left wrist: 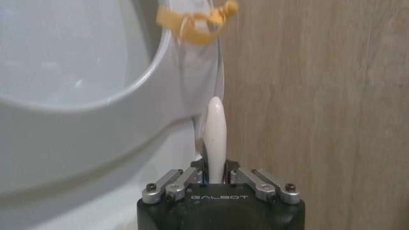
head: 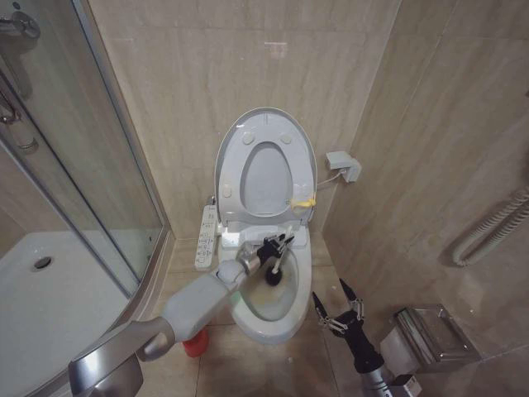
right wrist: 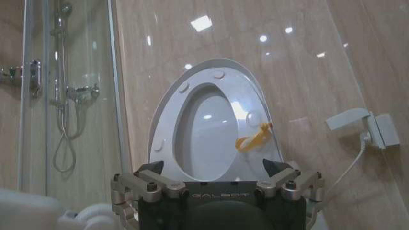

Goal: Open the toilet lid, clean the toilet bowl with a toilet brush, close the toilet lid, and flush.

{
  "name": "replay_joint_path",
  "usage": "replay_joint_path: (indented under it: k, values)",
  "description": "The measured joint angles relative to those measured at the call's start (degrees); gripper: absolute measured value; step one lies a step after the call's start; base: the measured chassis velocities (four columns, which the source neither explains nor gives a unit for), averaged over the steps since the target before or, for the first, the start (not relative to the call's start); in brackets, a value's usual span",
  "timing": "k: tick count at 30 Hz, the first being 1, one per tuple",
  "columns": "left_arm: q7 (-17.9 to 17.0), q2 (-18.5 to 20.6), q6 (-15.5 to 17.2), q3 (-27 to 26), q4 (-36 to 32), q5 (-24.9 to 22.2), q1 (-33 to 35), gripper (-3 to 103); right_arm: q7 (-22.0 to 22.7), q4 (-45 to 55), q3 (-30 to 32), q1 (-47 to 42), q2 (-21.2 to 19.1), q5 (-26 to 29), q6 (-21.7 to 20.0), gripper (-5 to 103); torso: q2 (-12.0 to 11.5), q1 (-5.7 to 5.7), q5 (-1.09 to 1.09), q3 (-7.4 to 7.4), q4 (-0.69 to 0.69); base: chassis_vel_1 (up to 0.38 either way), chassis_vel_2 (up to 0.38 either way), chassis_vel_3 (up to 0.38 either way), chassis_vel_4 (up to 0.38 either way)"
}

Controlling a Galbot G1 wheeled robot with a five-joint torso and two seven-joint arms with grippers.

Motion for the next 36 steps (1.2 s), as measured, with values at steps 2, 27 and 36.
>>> replay_joint_path:
  k: [2, 27, 36]
  values:
    - [-0.38, -0.73, -0.43, -0.02, -0.66, -0.75, -0.02, 19, 0.0, -0.2, -0.04, 0.27, 0.09, -0.02, 0.0, 100, 0.0, 0.0, 0.0, 0.0, -0.01, 0.0, 0.0, 0.0, 0.0]
    - [1.08, -3.91, -3.44, -1.83, 1.39, -1.29, 0.22, 19, -0.22, 0.49, 0.23, -0.6, 1.73, -0.53, 0.07, 100, 0.0, 0.0, -0.01, -0.01, -0.06, 0.0, 0.0, 0.0, 0.0]
    - [0.83, -1.27, -4.57, 0.58, -0.06, -3.8, -0.46, 19, 1.39, -1.4, 1.5, 1.35, 3.31, -0.58, -0.09, 100, 0.01, 0.0, -0.01, -0.01, -0.06, 0.0, 0.0, 0.0, 0.0]
